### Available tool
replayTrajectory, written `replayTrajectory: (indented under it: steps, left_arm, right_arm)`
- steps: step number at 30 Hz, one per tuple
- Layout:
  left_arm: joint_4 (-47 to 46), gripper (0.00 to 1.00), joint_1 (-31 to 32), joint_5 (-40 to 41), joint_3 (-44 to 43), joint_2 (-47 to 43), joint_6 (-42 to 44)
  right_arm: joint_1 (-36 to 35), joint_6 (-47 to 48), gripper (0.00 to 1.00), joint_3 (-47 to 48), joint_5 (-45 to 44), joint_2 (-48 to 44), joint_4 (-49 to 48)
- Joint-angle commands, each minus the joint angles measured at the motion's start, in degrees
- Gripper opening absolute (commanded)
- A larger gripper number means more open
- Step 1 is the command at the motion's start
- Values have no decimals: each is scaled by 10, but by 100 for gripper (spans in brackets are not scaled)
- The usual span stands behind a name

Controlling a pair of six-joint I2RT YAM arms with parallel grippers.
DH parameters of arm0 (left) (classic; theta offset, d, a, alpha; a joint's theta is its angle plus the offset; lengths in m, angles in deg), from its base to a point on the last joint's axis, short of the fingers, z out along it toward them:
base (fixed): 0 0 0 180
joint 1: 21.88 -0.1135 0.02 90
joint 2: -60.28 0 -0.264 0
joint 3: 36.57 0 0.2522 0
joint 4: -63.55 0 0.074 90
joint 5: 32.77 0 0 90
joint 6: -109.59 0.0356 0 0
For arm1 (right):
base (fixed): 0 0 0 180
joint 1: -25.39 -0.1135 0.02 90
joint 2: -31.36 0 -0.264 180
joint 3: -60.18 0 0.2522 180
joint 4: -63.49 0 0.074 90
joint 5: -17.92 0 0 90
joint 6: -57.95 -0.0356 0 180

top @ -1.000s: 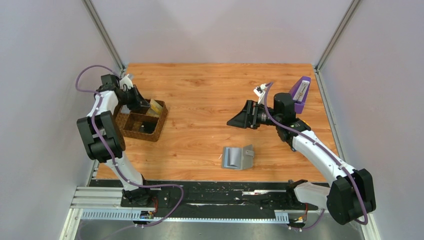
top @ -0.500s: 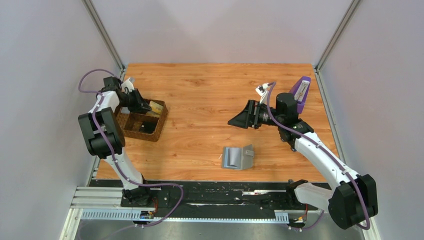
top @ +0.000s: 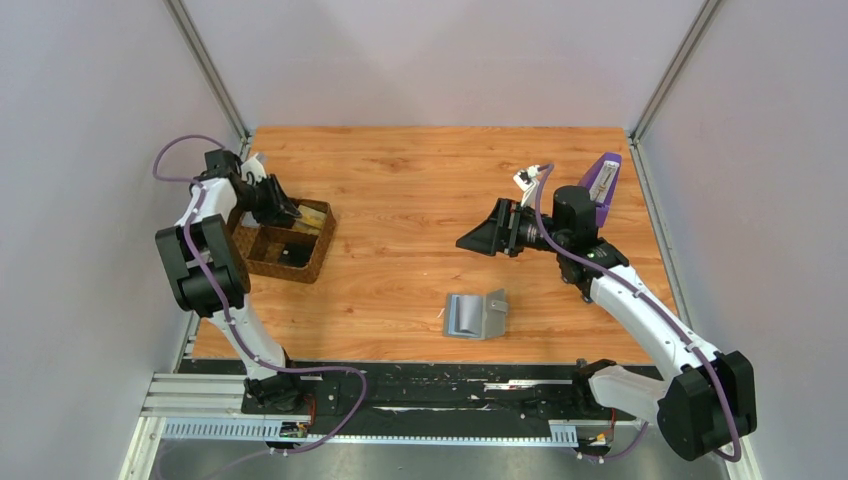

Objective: Take the credit cards out of the card holder
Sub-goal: Place the credit card in the storage box.

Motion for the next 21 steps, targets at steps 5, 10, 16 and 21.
replayTrajectory:
  steps: [5,10,16,21]
  left_arm:
    - [34,51,-1,22,-62,4,8]
    - [34,54,0,21,-74,-5,-8]
    - [62,54,28,53,-75,-59,-19]
    - [77,54,98,70,-53,-123,-12]
  right_arm:
    - [1,-11,100,26,-35,-7,34]
    - [1,-32,100,24,-75,-21,77]
    - [-16,-44,91,2,-144,-30,135]
    - [-68,-41,78,-33,-207,-38,158]
